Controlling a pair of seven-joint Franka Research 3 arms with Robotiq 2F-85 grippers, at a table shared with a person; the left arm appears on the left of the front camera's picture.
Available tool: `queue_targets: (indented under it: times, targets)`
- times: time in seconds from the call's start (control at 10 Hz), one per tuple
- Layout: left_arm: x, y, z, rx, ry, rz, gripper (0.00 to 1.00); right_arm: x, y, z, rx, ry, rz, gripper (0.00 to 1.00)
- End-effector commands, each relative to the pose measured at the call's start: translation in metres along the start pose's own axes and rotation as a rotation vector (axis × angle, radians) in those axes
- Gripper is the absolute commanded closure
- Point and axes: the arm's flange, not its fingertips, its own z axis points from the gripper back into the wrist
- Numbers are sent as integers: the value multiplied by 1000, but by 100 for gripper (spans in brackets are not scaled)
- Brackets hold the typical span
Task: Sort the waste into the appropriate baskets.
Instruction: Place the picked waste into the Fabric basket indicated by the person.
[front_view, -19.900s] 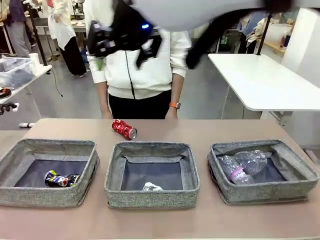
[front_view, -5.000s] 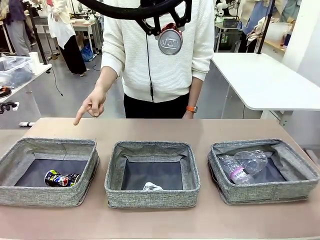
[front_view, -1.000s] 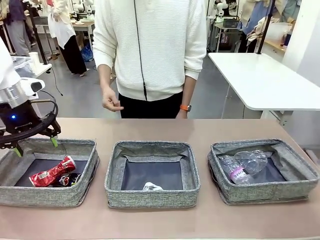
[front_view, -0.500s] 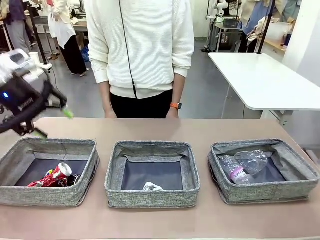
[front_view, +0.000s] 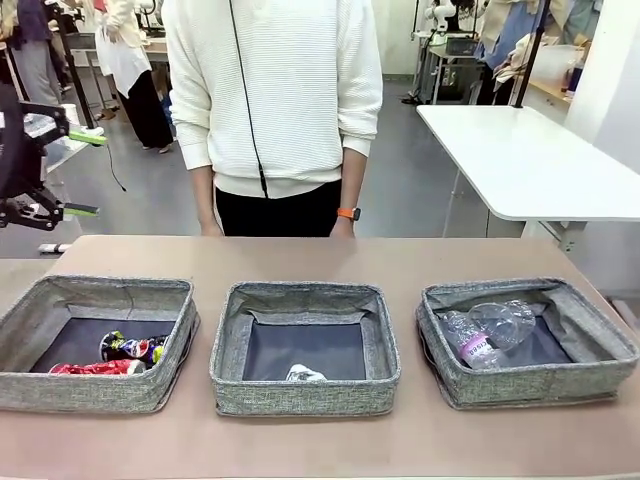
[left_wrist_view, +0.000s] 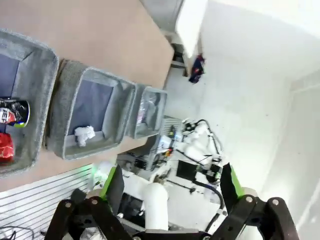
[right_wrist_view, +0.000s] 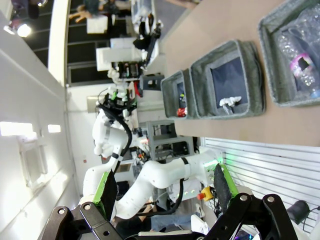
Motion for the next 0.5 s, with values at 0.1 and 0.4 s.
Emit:
queue_targets:
  times: [0.1,0.4]
  targets:
    - [-2,14,34,-31,-4,-14,0,2,3,-1,22,0,25,0]
    - [-26,7,103,53,-186,-53,0,2,3,-1,22,0,25,0]
